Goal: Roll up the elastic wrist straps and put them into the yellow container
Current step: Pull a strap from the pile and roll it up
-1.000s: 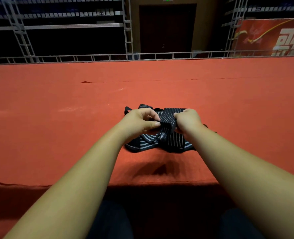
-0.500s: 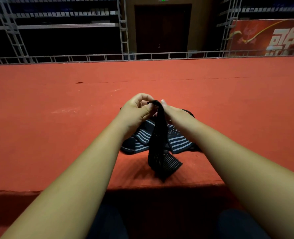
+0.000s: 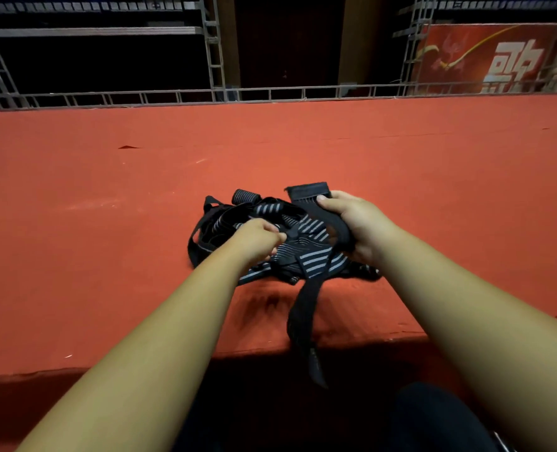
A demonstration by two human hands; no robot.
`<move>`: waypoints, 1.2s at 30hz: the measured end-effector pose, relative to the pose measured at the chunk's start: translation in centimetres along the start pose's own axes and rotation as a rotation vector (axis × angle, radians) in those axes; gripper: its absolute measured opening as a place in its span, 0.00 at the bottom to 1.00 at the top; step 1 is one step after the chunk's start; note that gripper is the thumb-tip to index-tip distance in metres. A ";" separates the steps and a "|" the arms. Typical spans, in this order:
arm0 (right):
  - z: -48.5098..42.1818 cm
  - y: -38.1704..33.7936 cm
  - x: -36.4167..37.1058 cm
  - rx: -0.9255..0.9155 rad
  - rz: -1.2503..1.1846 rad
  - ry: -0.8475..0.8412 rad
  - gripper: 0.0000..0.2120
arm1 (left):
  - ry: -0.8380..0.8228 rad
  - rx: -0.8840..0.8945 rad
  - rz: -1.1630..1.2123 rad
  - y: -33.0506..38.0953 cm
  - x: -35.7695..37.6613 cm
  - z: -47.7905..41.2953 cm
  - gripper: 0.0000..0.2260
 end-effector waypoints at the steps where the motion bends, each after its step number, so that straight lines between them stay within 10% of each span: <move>1: -0.2 0.5 -0.8 0.039 -0.005 0.031 0.05 | -0.019 -0.002 -0.092 -1.1 0.7 -0.3 0.08; 5: -2.1 4.0 -3.1 0.149 0.087 0.093 0.09 | -0.034 -0.055 -0.245 -4.8 3.0 -1.3 0.08; 8: -3.5 6.7 -4.5 0.160 0.218 0.144 0.10 | -0.097 -0.001 -0.358 -5.7 4.3 -1.5 0.31; 12: -4.6 9.6 -4.6 0.137 0.374 0.118 0.10 | -0.110 0.096 -0.457 -6.5 4.8 -2.0 0.37; 18: -5.4 10.8 -3.4 -0.039 0.749 0.019 0.14 | -0.029 0.066 -0.223 -6.4 4.9 -3.0 0.30; 36: -6.3 13.2 -4.6 -0.074 0.757 0.071 0.10 | 0.025 0.092 -0.329 -6.0 3.4 -6.0 0.10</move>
Point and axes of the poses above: each hand's wrist, its own z-axis away from the middle knuckle, its own x-axis out of the palm, y = z × x, the point moved 7 cm from there along -z, towards the middle knuckle, and after that the axes turned 5 degrees about x, right-handed, at the moved point
